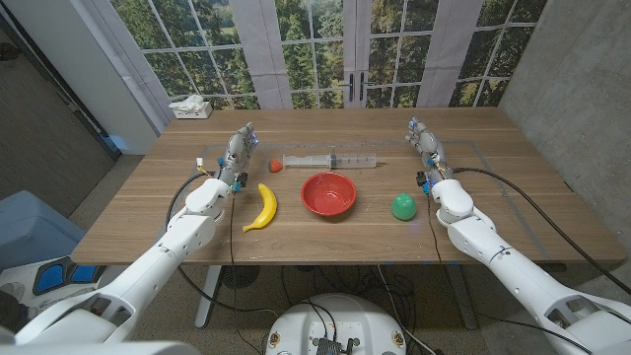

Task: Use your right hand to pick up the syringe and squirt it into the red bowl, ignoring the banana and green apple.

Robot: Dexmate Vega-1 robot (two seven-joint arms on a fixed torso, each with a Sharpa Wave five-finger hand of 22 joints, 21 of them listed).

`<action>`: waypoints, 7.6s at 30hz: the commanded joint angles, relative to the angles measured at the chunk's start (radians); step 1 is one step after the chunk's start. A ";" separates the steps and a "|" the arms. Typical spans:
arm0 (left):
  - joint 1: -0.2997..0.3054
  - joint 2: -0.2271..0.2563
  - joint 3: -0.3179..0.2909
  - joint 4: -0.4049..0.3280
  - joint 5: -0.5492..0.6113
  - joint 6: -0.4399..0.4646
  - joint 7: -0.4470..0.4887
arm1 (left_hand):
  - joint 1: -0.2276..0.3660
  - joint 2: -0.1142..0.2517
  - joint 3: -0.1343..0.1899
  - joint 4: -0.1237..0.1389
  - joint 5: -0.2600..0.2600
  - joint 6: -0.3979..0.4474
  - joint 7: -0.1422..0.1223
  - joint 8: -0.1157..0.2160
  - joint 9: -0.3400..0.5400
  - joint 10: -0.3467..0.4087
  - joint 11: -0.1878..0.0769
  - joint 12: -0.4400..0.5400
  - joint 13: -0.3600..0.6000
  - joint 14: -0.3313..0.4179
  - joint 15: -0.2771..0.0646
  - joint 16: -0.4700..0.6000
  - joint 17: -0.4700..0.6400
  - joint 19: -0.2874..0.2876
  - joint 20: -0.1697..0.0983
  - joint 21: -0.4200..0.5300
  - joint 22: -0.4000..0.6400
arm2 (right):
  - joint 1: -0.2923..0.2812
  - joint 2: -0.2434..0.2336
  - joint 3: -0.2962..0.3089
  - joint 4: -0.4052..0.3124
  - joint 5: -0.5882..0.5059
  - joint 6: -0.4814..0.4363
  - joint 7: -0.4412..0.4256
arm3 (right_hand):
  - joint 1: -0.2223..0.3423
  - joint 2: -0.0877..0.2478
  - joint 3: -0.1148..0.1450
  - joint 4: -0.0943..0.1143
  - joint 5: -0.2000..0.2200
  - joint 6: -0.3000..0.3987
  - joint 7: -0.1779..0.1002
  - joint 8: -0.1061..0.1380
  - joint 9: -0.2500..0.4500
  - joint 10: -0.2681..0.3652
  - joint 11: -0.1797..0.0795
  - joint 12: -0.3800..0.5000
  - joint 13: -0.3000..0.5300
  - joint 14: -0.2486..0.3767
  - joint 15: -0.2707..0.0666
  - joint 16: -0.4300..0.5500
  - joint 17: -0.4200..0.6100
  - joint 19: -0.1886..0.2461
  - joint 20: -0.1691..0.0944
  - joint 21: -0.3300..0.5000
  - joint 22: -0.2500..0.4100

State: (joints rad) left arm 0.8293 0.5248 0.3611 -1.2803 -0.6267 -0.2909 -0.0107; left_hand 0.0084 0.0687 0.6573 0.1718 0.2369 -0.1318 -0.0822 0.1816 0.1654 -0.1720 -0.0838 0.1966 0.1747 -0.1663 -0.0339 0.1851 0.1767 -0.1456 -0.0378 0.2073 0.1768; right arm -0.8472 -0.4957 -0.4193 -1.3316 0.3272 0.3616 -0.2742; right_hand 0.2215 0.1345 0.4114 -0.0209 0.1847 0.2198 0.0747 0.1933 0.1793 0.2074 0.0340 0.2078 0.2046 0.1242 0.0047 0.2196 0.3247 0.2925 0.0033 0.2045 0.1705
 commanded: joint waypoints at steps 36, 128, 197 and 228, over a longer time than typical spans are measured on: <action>-0.027 -0.014 0.011 0.029 0.001 -0.010 -0.018 | 0.012 0.124 0.019 0.000 0.012 0.011 0.004 0.002 0.005 -0.059 0.008 0.003 0.002 -0.123 -0.088 0.002 0.001 0.005 -0.114 0.002 0.002 | 0.061 -0.134 -0.127 -0.285 -0.397 -0.410 -0.061 | 0.146 0.001 0.060 -0.140 0.026 0.047 -0.033 0.011 0.003 0.041 -0.021 0.000 -0.004 0.031 -0.023 -0.001 -0.047 0.036 0.004 -0.003 0.002; -0.042 -0.029 0.006 0.091 -0.019 -0.039 -0.059 | 0.011 0.100 0.021 -0.011 0.012 0.023 0.007 -0.001 0.006 -0.046 0.014 0.000 0.002 -0.114 -0.086 -0.003 0.000 0.015 -0.108 -0.001 0.002 | 0.348 -0.120 -0.473 -0.264 -0.878 -0.658 0.347 | 0.242 -0.011 0.071 -0.164 0.051 0.062 -0.037 0.010 0.009 0.064 -0.039 -0.001 0.003 0.053 -0.037 0.017 -0.056 0.084 0.003 0.003 0.006; -0.028 -0.028 -0.009 0.101 -0.040 -0.047 -0.066 | 0.008 0.098 0.017 -0.010 0.012 0.028 0.011 -0.001 0.006 -0.044 0.017 -0.002 0.003 -0.114 -0.086 -0.004 0.001 0.015 -0.110 -0.004 0.002 | 0.461 -0.017 -0.634 -0.093 -1.089 -0.686 0.464 | 0.447 -0.034 0.112 -0.168 0.069 0.132 -0.095 0.033 0.011 0.130 -0.070 0.015 0.007 0.111 -0.070 0.038 -0.073 0.133 0.007 0.009 0.007; -0.010 -0.013 -0.013 0.062 -0.037 -0.036 -0.051 | 0.008 0.096 0.015 -0.012 0.011 0.028 0.009 -0.001 0.006 -0.044 0.016 -0.002 0.003 -0.113 -0.087 -0.004 0.000 0.016 -0.109 -0.004 0.002 | 0.387 -0.042 -0.613 -0.066 -1.193 -0.597 0.072 | 0.925 0.006 0.027 -0.160 -0.007 0.771 -0.221 0.235 0.030 0.734 -0.212 0.283 0.202 0.602 -0.239 0.445 0.240 0.364 -0.136 0.153 0.043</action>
State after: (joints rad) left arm 0.8183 0.5104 0.3495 -1.2161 -0.6642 -0.3287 -0.0617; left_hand 0.0137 0.0740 0.6735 0.1636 0.2475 -0.1087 -0.0734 0.1814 0.1698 -0.1719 -0.0730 0.1965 0.1744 -0.1662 -0.0339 0.1812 0.1772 -0.1371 -0.0358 0.2027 0.1772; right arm -0.4317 -0.5251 -1.0606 -1.3990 -0.8559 -0.2761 -0.0672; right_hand 0.9891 0.0124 0.4439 -0.1834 0.1839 0.7405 0.0582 0.4181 0.2072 0.7977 -0.0486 0.4800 0.3959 0.7117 -0.0677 0.6619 0.5621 0.6414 -0.0625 0.3459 0.2073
